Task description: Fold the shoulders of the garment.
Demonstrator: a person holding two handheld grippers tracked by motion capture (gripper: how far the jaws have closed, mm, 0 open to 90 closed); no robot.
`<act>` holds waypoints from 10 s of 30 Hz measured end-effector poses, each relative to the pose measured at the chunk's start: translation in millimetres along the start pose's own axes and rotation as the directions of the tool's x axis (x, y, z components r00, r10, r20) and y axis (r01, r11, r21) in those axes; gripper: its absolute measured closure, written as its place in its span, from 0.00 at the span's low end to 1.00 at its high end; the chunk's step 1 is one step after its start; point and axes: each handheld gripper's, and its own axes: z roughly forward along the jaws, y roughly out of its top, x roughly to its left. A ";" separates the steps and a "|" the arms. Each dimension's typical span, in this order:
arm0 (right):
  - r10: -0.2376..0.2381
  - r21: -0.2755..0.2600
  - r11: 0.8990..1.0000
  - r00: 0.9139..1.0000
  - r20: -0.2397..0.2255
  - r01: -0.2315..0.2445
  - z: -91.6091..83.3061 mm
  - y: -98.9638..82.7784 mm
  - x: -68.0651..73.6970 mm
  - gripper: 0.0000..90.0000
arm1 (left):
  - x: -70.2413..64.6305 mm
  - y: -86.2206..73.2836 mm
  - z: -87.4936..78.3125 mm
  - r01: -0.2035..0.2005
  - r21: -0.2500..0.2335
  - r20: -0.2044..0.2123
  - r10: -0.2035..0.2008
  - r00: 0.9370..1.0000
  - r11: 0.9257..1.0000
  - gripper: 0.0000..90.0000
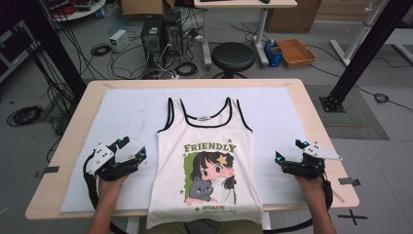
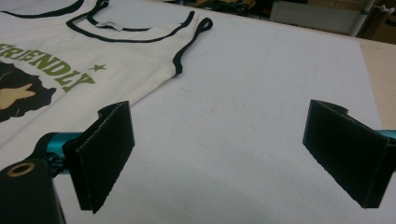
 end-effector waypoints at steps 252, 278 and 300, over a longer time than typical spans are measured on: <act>-0.015 0.145 0.989 0.992 -0.123 0.033 52.2 36.8 50.4 0.31 | 9.1 34.3 209.7 0.030 0.514 0.004 -0.038 0.999 0.857 0.95; -0.011 0.126 0.992 0.991 -0.137 0.028 49.7 38.3 56.3 0.31 | 7.6 49.7 132.0 0.177 0.405 0.007 -0.196 0.980 0.897 0.40; -0.011 0.141 0.990 0.989 -0.145 0.032 50.7 37.2 59.6 0.31 | -33.9 47.0 106.0 -0.094 0.275 0.407 -0.028 0.913 0.957 0.93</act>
